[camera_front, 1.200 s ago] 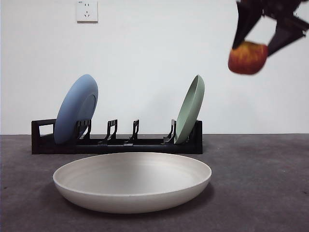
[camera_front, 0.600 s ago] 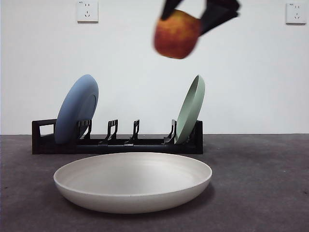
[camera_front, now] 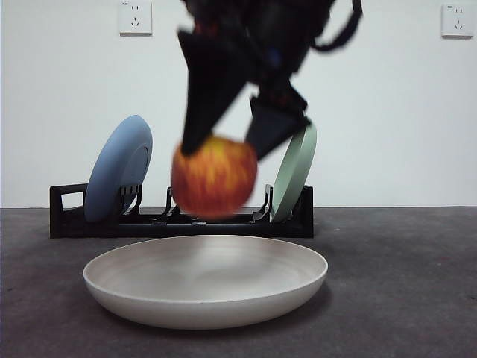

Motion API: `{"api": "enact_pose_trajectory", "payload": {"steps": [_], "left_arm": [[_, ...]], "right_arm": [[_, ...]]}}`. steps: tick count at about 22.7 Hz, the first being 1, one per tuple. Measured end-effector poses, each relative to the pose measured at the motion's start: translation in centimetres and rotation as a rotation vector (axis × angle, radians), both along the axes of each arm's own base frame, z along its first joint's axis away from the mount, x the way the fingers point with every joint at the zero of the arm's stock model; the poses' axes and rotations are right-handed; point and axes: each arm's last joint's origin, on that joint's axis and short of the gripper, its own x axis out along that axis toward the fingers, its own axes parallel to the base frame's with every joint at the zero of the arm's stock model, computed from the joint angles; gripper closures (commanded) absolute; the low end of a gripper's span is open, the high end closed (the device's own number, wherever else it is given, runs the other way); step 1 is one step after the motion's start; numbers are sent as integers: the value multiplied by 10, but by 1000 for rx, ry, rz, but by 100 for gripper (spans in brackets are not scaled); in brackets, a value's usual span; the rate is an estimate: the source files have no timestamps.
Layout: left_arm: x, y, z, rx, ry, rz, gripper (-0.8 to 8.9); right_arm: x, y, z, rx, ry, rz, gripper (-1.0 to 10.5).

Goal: Take the yellow plate from the plate rack,put the plate on the table,take the apple from the table,put the apple in the plate

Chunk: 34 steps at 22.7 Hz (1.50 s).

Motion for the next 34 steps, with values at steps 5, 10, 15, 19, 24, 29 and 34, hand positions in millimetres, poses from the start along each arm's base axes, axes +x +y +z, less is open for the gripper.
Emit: {"api": "enact_pose_trajectory", "payload": {"steps": [5, 10, 15, 19, 24, 29, 34], "left_arm": [[-1, 2, -2, 28, 14, -3, 821], [-1, 2, -2, 29, 12, -4, 821], [-1, 2, -2, 29, 12, -5, 821], [-1, 2, -2, 29, 12, -5, 821], [-1, 2, -2, 29, 12, -5, 821], [-1, 2, -2, 29, 12, -5, 821], [-1, 2, -2, 29, 12, -5, 821]], "right_arm": [[-5, -5, -38, -4, -15, -14, 958], [-10, -10, -53, -29, 6, -16, 958], [-11, -11, -57, -19, -4, -16, 958], [-11, -11, -57, -15, -3, -14, 913], [-11, -11, -57, 1, 16, -22, 497], [-12, -11, -57, 14, 38, -28, 346], [-13, -11, -57, 14, 49, -38, 346]]}}
